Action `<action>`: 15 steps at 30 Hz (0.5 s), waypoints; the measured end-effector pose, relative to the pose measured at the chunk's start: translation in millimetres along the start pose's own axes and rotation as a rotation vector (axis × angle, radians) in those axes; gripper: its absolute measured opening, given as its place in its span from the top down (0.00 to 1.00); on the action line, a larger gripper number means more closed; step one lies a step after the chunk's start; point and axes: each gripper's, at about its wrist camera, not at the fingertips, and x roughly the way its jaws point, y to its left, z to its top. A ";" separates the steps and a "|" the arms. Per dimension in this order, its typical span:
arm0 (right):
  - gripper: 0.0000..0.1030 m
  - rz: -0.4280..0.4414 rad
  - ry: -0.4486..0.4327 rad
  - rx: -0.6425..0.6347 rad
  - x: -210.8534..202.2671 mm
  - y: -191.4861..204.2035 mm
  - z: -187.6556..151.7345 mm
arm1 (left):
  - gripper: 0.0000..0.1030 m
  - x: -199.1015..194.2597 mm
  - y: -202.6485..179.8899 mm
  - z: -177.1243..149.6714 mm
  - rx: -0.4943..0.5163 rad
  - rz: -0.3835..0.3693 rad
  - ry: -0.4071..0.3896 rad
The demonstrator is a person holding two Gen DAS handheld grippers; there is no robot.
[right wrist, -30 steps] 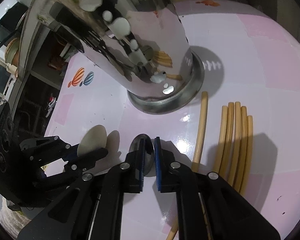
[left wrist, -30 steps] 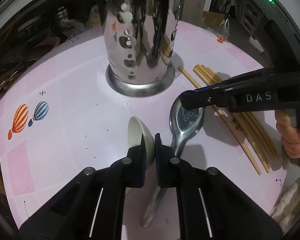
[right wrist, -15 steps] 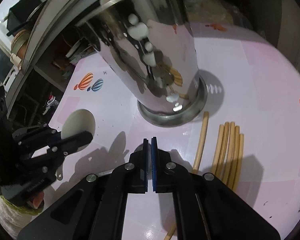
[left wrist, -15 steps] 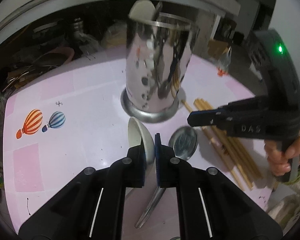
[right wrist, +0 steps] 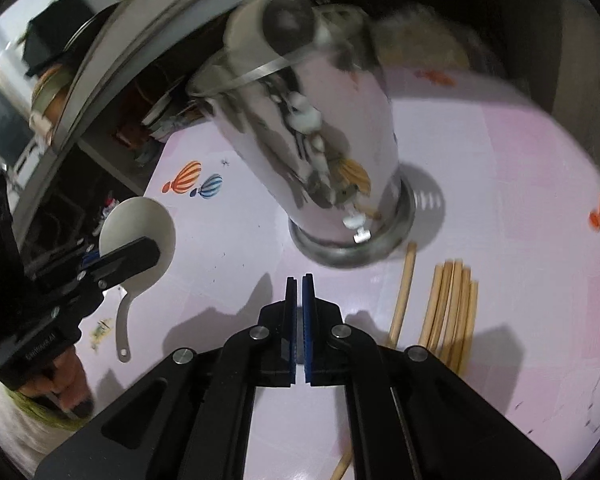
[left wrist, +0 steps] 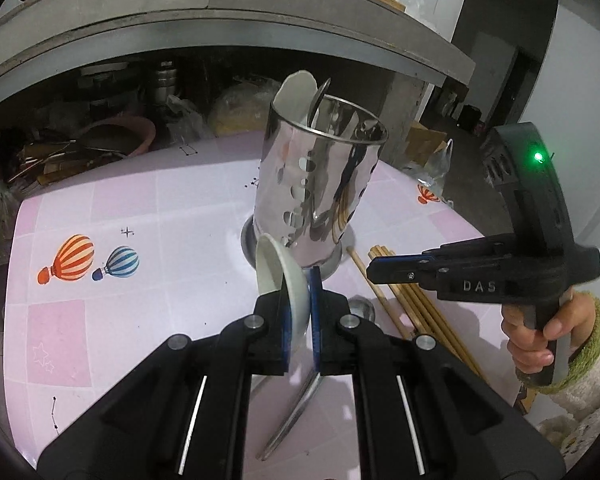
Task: Organize utensils
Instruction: 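Lift the white ceramic spoon with the left tool while the right tool lifts the metal spoon, then raise both held spoons up toward the steel holder with both tools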
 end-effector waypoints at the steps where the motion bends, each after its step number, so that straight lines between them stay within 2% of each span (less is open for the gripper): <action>1: 0.94 0.006 0.019 0.020 2.7 -4.3 -1.0 | 0.93 1.7 0.3 -1.5 0.000 0.005 0.007; 2: 0.90 0.012 0.032 0.030 5.6 -5.8 -2.1 | 0.93 3.2 1.0 -3.4 -0.003 0.006 0.012; 5: 0.66 0.011 0.074 0.068 14.0 -16.6 -3.7 | 0.93 6.2 5.7 -8.3 -0.017 -0.001 0.020; 15: 0.67 0.029 0.171 0.089 42.9 -16.2 -6.9 | 0.93 8.5 13.0 -9.6 -0.040 -0.008 0.019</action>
